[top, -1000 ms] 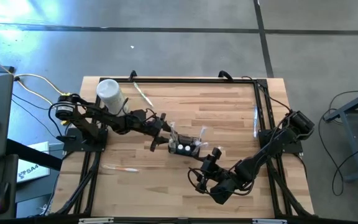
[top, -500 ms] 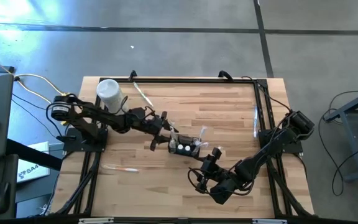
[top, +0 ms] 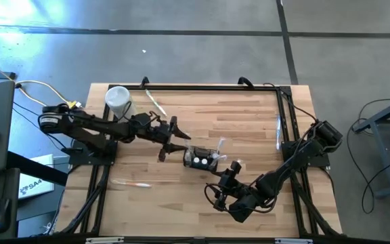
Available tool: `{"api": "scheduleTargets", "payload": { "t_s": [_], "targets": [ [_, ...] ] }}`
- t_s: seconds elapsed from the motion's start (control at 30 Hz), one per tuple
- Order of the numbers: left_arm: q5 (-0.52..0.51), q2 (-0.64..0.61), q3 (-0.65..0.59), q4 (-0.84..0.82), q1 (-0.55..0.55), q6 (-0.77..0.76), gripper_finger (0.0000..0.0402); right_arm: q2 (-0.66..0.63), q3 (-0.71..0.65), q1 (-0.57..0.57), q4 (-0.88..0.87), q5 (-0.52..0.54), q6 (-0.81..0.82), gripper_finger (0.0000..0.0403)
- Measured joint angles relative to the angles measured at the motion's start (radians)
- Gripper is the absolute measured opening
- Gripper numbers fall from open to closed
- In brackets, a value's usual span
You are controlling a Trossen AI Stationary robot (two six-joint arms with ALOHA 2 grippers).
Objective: Pick & Place toothbrushing station
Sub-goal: Put the bottom green toothbrush into the mesh organizer, then put the left orange toothbrush into the mesh organizer
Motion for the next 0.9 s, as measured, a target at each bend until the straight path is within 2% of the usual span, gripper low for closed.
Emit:
{"api": "scheduleTargets", "payload": {
  "t_s": [0.2, 0.27, 0.37, 0.53, 0.6, 0.7, 0.9],
  "targets": [
    [-0.009, -0.071, 0.0, -0.058, -0.05, 0.024, 0.0204, 0.0, 0.0, 0.0, -0.004, -0.001, 0.0, 0.0203],
    [-0.003, -0.109, 0.011, -0.14, -0.081, 0.021, 0.0204, 0.0, 0.0, 0.0, -0.006, -0.004, 0.0, 0.0203],
    [-0.028, -0.183, 0.089, -0.462, -0.153, 0.053, 0.0204, 0.0, 0.0, 0.0, -0.008, -0.011, 0.0, 0.0203],
    [-0.303, -0.218, 0.309, -1.102, -0.353, 0.048, 0.0204, 0.0, 0.0, 0.0, -0.016, -0.014, 0.0, 0.0203],
    [-0.367, -0.202, 0.397, -1.305, -0.442, -0.02, 0.0204, 0.0, 0.0, 0.0, -0.022, -0.015, 0.0, 0.0203],
    [-0.378, -0.181, 0.475, -1.525, -0.547, -0.182, 0.0204, 0.0, 0.0, 0.0, -0.023, -0.015, 0.0, 0.0203],
    [-0.371, -0.177, 0.485, -1.642, -0.705, -0.557, 0.0204, 0.0, 0.0, 0.0, -0.02, -0.015, 0.003, 0.0203]
  ]
}}
